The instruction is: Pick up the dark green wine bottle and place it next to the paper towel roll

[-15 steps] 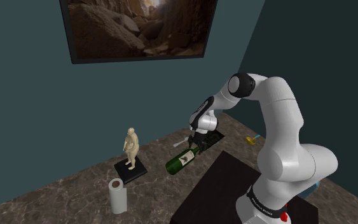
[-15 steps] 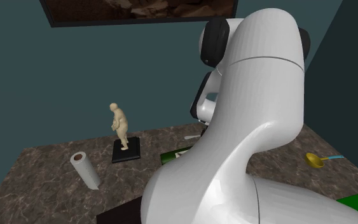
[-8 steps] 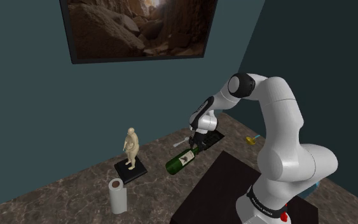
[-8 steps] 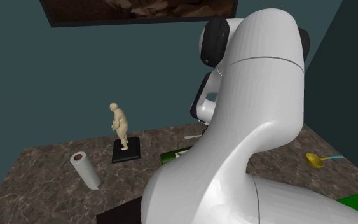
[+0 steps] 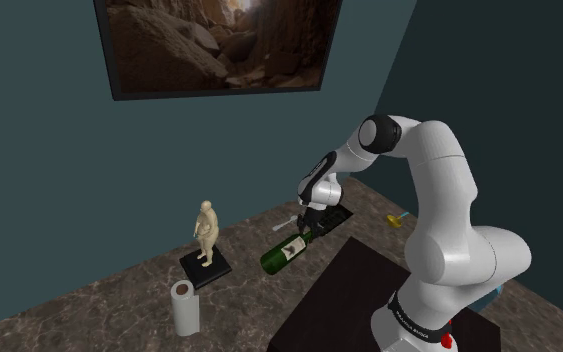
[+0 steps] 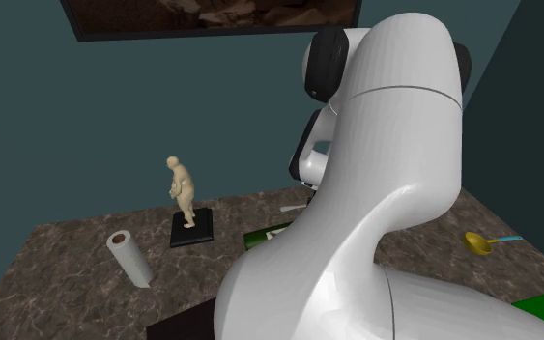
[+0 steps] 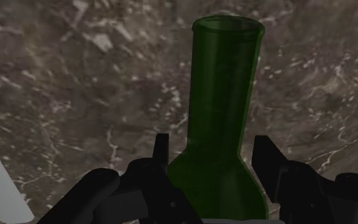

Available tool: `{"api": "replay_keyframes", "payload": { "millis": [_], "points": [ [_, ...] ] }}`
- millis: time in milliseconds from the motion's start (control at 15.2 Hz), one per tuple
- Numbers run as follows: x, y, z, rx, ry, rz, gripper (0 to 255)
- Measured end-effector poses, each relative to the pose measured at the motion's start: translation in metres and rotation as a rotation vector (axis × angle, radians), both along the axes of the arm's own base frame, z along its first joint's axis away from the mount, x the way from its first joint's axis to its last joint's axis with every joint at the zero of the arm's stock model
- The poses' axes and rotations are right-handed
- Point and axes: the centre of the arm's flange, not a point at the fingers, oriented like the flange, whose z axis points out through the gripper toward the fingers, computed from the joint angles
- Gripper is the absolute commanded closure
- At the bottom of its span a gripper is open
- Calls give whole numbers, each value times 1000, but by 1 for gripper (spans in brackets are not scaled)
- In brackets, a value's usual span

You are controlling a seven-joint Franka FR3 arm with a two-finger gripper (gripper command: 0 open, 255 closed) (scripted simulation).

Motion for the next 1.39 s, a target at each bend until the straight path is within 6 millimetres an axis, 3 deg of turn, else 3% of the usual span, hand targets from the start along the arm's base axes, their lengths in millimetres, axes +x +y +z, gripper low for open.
{"api": "replay_keyframes", "payload": {
  "millis": [1386],
  "points": [
    [0, -1, 106, 0, 0, 0, 255]
  ]
}}
